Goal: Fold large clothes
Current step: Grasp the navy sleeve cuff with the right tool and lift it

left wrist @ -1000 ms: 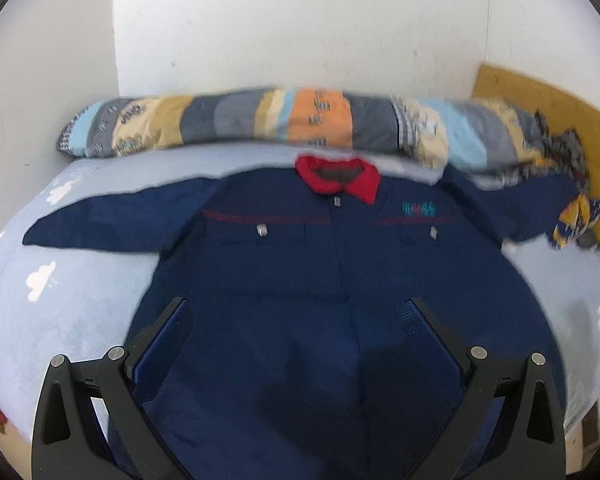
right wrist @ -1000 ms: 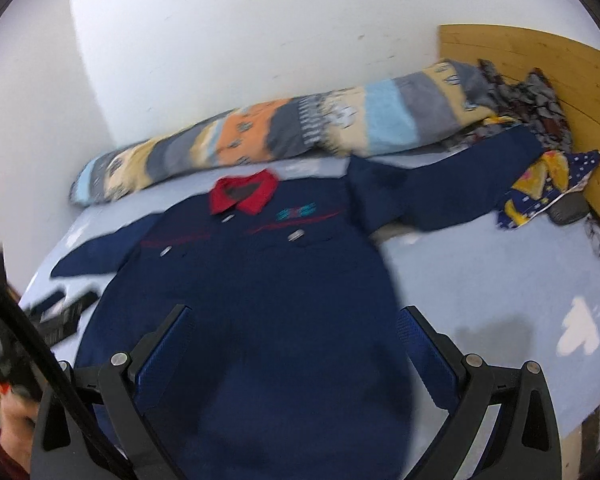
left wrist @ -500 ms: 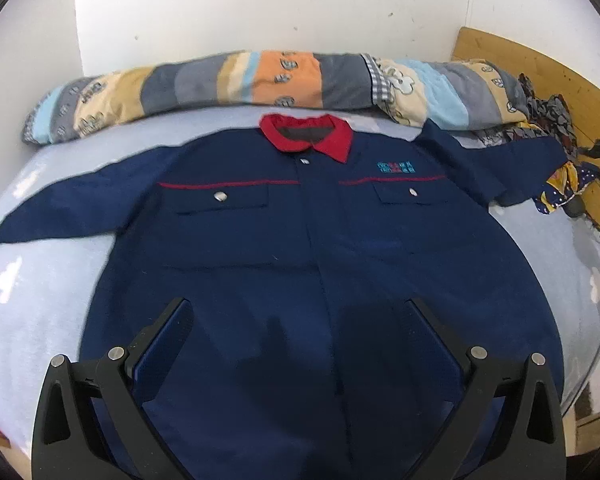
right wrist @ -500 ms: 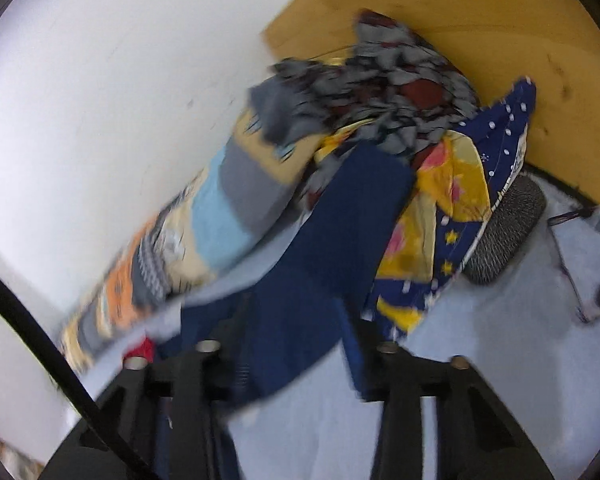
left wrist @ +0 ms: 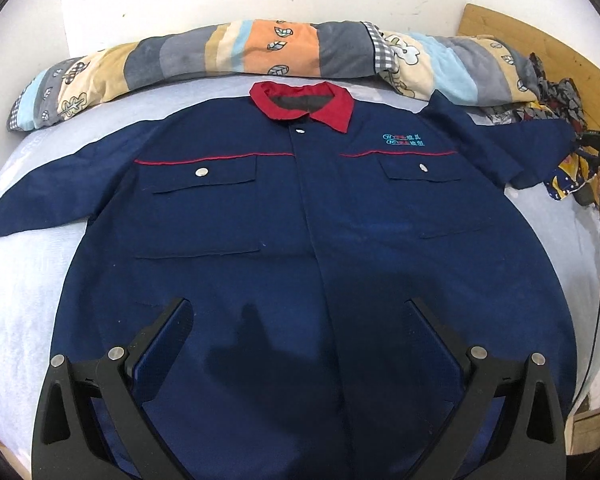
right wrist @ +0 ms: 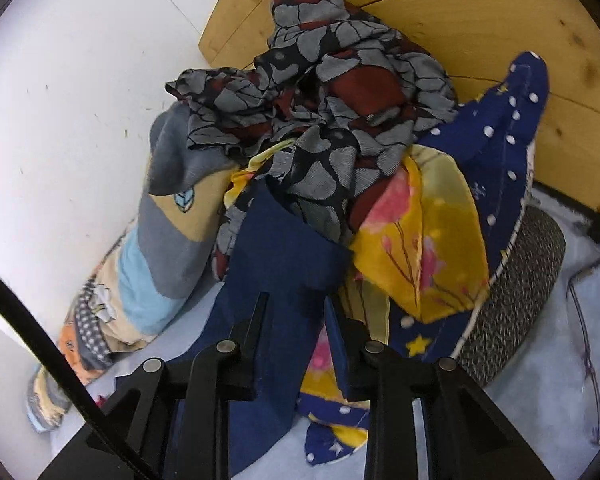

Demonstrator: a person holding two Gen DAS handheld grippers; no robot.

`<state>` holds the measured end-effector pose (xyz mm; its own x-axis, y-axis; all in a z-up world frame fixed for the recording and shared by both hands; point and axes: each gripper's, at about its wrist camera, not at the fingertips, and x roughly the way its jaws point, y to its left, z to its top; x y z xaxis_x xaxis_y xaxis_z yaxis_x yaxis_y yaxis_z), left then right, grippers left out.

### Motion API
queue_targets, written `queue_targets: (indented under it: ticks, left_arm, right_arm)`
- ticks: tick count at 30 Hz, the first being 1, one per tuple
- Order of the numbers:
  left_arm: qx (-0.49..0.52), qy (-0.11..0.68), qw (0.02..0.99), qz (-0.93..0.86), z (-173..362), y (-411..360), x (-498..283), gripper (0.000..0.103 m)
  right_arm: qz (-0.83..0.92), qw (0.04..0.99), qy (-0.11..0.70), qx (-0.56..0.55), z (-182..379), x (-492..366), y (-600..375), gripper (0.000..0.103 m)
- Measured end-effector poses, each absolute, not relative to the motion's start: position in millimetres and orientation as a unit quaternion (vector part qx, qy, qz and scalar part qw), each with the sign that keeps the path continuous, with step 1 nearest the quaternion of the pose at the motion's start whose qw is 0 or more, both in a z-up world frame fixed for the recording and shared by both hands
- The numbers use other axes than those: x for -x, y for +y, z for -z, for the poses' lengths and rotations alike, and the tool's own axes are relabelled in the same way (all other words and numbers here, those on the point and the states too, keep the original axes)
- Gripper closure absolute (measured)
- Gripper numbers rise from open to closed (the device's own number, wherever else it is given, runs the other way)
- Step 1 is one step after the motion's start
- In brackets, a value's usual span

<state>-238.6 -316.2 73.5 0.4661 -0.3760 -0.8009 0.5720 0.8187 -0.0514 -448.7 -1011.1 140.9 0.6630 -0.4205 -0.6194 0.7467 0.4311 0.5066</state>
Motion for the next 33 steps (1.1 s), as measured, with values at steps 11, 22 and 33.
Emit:
queue_targets:
  ticks: [11, 22, 33]
  left_arm:
    - [-0.118, 0.440, 0.840, 0.294, -70.6, -322.2, 243.2, 0.000]
    - [-0.116, 0.445, 0.838, 0.294, -68.7, -324.4, 242.4, 0.000]
    - [-0.113, 0.430, 0.846, 0.295, -80.3, -318.0, 251.5, 0.000]
  right_arm:
    - [0.389, 0.810, 0.215, -0.383, -132.1, 448.2, -1025.7, 0.042]
    - [0.372, 0.835, 0.208, -0.348, -138.2, 429.4, -1018.2, 0.094]
    - [0.322, 0.876, 0.127, -0.335, -211.4, 427.8, -960.4, 0.096]
